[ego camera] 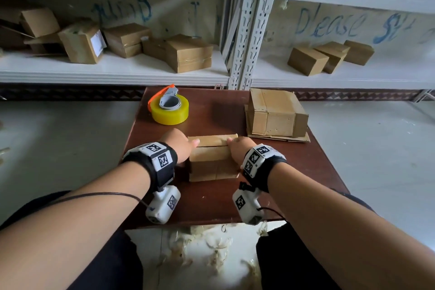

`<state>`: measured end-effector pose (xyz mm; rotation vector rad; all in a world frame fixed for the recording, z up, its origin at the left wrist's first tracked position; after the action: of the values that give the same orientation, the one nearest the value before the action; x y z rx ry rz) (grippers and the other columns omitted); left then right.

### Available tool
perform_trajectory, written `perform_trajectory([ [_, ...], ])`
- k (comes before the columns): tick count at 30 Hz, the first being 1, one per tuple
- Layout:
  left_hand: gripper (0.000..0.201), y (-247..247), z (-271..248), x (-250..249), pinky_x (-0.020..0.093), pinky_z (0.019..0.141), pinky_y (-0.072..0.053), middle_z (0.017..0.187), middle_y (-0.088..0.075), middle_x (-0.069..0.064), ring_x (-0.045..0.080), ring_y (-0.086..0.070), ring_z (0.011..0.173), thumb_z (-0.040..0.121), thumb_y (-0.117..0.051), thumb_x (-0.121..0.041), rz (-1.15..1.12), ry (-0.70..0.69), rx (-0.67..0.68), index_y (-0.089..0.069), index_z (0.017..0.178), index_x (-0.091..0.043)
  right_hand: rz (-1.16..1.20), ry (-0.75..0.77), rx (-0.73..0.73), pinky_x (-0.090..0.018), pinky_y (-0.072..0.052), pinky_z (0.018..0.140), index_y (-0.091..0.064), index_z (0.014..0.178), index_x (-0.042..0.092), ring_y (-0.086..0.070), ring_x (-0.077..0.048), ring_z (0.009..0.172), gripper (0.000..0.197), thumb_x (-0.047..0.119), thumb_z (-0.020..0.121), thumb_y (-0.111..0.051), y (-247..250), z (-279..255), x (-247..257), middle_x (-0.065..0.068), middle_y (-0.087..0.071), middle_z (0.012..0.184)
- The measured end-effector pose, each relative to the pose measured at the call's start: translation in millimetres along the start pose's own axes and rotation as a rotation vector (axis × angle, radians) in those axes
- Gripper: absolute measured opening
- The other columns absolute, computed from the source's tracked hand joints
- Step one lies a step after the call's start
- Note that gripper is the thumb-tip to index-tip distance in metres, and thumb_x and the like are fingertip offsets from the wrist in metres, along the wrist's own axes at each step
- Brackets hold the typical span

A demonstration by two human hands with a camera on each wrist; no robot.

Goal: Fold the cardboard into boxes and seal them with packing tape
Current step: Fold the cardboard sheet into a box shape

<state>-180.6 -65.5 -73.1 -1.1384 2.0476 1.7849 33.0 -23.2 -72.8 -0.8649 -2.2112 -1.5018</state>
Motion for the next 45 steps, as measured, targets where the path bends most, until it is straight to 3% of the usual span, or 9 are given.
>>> perform_trajectory([
  [6,0.052,24,-2,-17,0.054,0.080,-0.062,0.064,-0.040,0.011,0.036,-0.058,0.071,0.104,-0.058,-0.034,-0.322,-0.066,0.011,-0.043,0.059,-0.011,0.308,0.128,0.021,-0.044,-0.053,0.098,-0.053,0.136,0.012,-0.062,-0.032,0.109,0.034,0.032,0.108,-0.050,34,-12,25,-0.015,-0.061,0.122],
  [10,0.045,59,-12,-34,0.023,0.061,-0.049,0.065,-0.042,0.003,0.025,-0.050,0.065,0.104,-0.055,-0.037,-0.308,-0.167,-0.212,-0.052,0.068,-0.010,0.322,0.241,-0.097,-0.036,-0.053,0.079,-0.059,0.113,0.016,-0.060,-0.025,0.088,0.025,0.039,0.106,-0.052,37,-12,36,-0.005,-0.063,0.098],
  [14,0.042,91,-21,-37,0.031,0.057,-0.032,0.064,-0.048,0.006,0.026,-0.045,0.063,0.104,-0.053,-0.036,-0.440,-0.216,-0.457,-0.060,0.075,-0.007,0.420,0.372,-0.234,-0.029,-0.049,0.087,-0.056,0.144,0.018,-0.067,-0.023,0.109,0.050,0.050,0.104,-0.053,40,-32,53,-0.002,-0.071,0.117],
  [19,0.041,95,-20,-26,0.031,0.075,-0.044,0.080,-0.061,0.006,0.019,-0.055,0.077,0.099,-0.062,-0.042,-0.659,-0.180,-0.538,-0.053,0.061,-0.030,0.446,0.408,-0.238,-0.037,-0.059,0.073,-0.058,0.106,0.032,-0.070,-0.022,0.077,0.028,0.059,0.100,-0.054,32,-23,57,0.008,-0.067,0.071],
  [24,0.031,93,-13,-19,0.029,0.088,-0.047,0.084,-0.063,0.000,0.013,-0.058,0.088,0.098,-0.067,-0.032,-0.823,-0.167,-0.512,-0.071,0.069,-0.024,0.447,0.459,-0.258,-0.027,-0.053,0.073,-0.070,0.117,0.020,-0.065,0.002,0.078,0.035,0.048,0.103,-0.056,53,-18,65,0.008,-0.077,0.096],
  [28,0.032,96,-17,-16,0.032,0.104,-0.050,0.112,-0.075,-0.002,0.012,-0.067,0.108,0.099,-0.066,-0.034,-0.836,-0.153,-0.570,-0.078,0.115,-0.009,0.449,0.471,-0.273,-0.024,-0.047,0.081,-0.068,0.137,0.019,-0.070,-0.020,0.104,0.043,0.044,0.106,-0.053,60,-19,72,-0.005,-0.076,0.120],
  [33,0.029,85,-10,-5,0.036,0.092,-0.059,0.073,-0.068,-0.021,0.009,-0.065,0.075,0.093,-0.074,-0.040,-0.968,-0.020,-0.483,-0.080,0.113,-0.020,0.428,0.498,-0.232,-0.022,-0.044,0.077,-0.071,0.118,0.020,-0.060,-0.007,0.084,0.025,0.035,0.105,-0.057,71,-20,84,0.011,-0.067,0.098],
  [39,0.036,63,-15,-3,0.044,0.093,-0.061,0.090,-0.078,-0.015,0.010,-0.072,0.088,0.082,-0.086,-0.037,-1.035,0.021,-0.393,-0.079,0.113,-0.021,0.424,0.470,-0.241,-0.007,-0.037,0.059,-0.072,0.122,0.021,-0.059,-0.012,0.093,0.024,0.032,0.103,-0.062,84,-11,75,0.003,-0.068,0.113],
  [45,0.028,68,-21,-15,0.007,0.059,-0.044,0.073,-0.067,-0.024,-0.008,-0.061,0.069,0.089,-0.076,-0.047,-0.846,-0.053,-0.460,-0.081,0.104,-0.024,0.448,0.426,-0.259,-0.018,-0.047,0.079,-0.072,0.131,0.024,-0.065,-0.010,0.094,0.034,0.037,0.099,-0.068,98,-19,61,0.006,-0.074,0.116],
])
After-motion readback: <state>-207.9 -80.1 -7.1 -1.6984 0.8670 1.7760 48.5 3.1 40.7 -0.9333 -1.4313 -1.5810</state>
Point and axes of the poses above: each hand's wrist, its own z-axis towards the middle knuckle, its own y-axis out of the back of the hand, x = y × z, the point moved 10 cm from there along z, towards the middle knuckle
